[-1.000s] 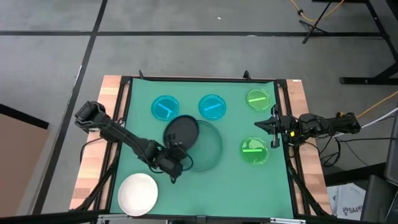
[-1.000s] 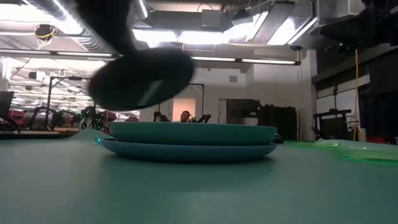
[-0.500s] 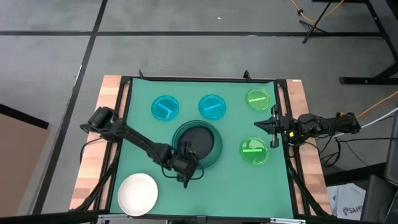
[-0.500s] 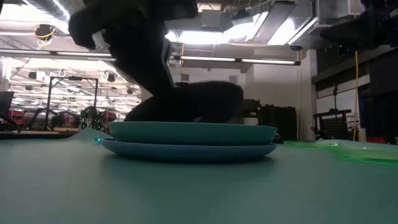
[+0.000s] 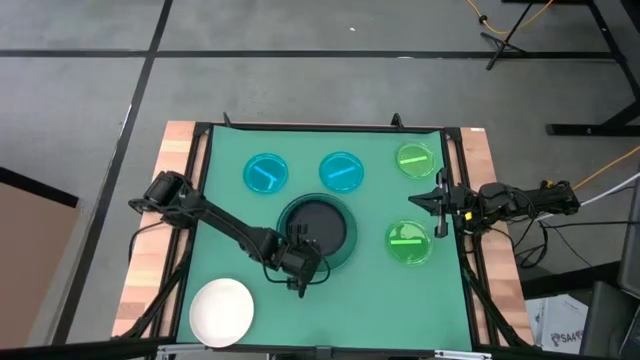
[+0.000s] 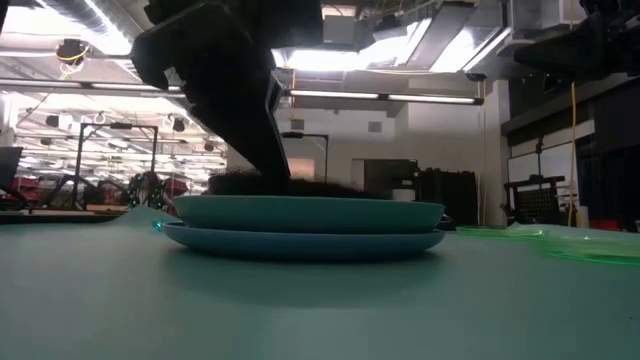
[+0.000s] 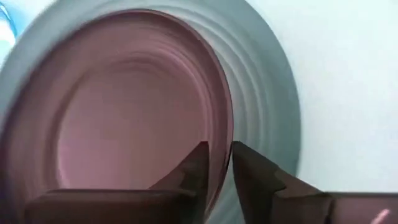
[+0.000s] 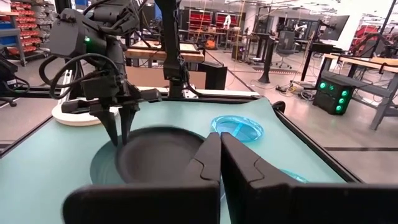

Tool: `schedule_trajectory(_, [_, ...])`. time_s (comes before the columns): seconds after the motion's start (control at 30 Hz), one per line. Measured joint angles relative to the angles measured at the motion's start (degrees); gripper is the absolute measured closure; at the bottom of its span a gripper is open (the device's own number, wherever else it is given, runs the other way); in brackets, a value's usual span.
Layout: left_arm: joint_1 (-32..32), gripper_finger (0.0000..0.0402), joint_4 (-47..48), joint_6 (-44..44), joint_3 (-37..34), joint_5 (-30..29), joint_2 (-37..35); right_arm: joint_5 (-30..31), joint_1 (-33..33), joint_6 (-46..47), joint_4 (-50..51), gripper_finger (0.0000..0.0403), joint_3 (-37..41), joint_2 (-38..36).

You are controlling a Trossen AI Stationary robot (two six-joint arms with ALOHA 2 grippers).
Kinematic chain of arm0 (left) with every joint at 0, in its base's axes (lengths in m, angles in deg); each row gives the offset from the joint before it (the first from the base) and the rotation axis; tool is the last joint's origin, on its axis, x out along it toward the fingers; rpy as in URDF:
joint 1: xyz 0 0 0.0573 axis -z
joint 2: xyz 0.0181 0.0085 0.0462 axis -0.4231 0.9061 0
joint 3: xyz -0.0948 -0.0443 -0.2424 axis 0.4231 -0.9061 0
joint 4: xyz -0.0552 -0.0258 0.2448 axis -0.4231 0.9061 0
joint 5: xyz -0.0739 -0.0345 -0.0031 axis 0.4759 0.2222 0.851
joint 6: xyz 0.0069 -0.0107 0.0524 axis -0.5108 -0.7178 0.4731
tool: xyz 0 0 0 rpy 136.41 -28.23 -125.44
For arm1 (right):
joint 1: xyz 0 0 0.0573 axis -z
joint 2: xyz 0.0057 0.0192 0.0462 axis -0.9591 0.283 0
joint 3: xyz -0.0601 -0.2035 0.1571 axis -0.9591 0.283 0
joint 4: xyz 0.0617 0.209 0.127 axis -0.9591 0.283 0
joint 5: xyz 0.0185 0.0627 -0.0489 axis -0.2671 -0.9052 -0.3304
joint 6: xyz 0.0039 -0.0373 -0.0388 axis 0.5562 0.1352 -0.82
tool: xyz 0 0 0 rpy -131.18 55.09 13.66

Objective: Stack plastic plates
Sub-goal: Stack the black plate on the green plate, then stack the white plate on the black plate

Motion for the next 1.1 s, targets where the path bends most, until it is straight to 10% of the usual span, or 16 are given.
schedule_trajectory(0.4, [2.61,0.0305,8.75,-10.95,7.68,6.89,-0.85,-0.11,0.00,3.40,0.92,0.0402,0.00,0.00])
schedule_trajectory(0.67, [10.62,0.0306,11.19,-26.49,15.53,5.87,-0.07,-10.54,-0.04,6.21,0.55,0.0402,0.00,0.61])
schedule_trajectory(1.1, [18.27,0.0306,35.84,-44.70,43.66,9.36,19.20,-10.03,0.00,6.79,-0.63,0.0402,-0.04,5.80])
